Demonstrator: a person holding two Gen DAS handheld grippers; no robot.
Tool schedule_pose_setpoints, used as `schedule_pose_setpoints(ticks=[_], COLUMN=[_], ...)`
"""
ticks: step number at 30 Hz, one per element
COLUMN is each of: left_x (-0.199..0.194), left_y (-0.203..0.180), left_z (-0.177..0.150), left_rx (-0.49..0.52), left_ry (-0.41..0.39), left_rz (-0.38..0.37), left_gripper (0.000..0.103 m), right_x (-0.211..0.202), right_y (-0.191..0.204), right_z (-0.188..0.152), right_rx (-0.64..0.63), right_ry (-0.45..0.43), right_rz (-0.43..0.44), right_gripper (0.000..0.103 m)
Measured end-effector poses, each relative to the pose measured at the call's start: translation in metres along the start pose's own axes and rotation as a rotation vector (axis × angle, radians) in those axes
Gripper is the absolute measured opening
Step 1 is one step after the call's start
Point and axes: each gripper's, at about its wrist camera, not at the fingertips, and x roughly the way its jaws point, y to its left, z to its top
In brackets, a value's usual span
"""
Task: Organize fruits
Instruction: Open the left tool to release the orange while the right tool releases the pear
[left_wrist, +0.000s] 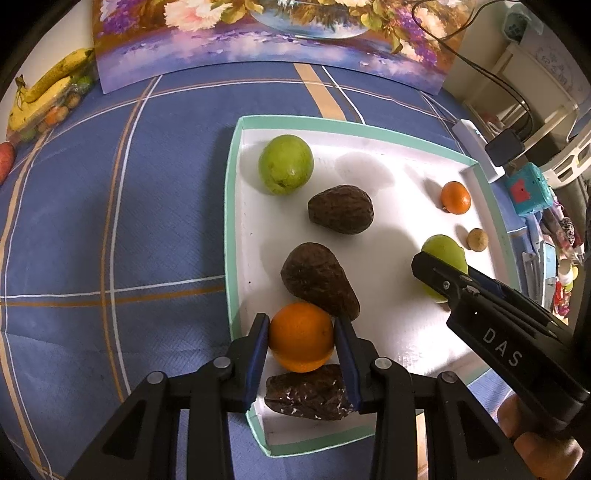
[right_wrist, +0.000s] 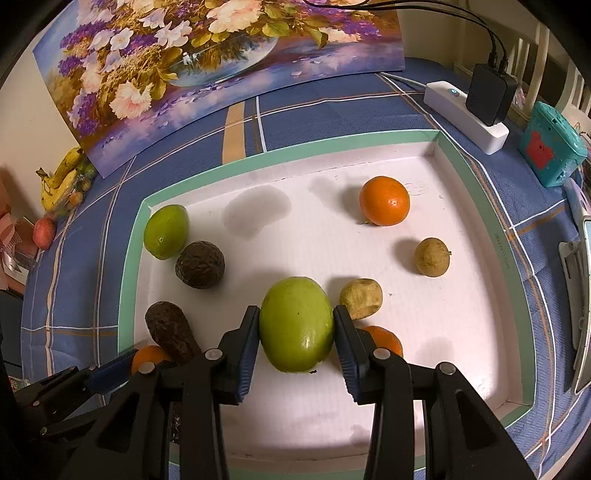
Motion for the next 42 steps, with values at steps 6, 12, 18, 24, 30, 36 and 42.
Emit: schedule_pose_setpoints(ticks=[6,12,18,24,30,36,42], left_x=[-0.008,-0.024,-0.044,-0.062,-0.069,-0.069,-0.059], left_y=[0.004,0.008,0.013,0.027,0.052,0.080,0.108], left_z=[0.001,0.003,0.006,0.008,0.009,0.010,0.006], left_rx=[-0.019,-0.030,-0.036,-0.074,-0.153,-0.234,-0.301], left_ry=[-0.011,-0.037,-0.082,-0.136,-0.163,-0.167,-0.150], left_rz=[-0.014,-0.032,-0.046,-0.039,-0.020,0.063,0.133], left_gripper=[0.046,0.047,0.047,0.052,0.054,0.070,0.096], right_x=[-0.001,-0.003,-0.014,-0.030,-0.037,-0.037,-0.034], right_y=[-0.002,-0.005,-0.007,-0.007,-0.006,-0.005,-0.001], right_z=[0.000,0.001,0.004,0.006,0.005,0.006,0.005], right_rx=[0.010,0.015,0.019,0.013,0.003,0.001,-0.013], right_ry=[0.001,0.006,-0.017,-0.051,-0.062,-0.062,-0.049], right_rz=[0.008,0.011,0.002,0.004,0.003,-0.002,-0.005], right_gripper=[0.042,0.042,0.042,0.042,0.042,0.042,0.056])
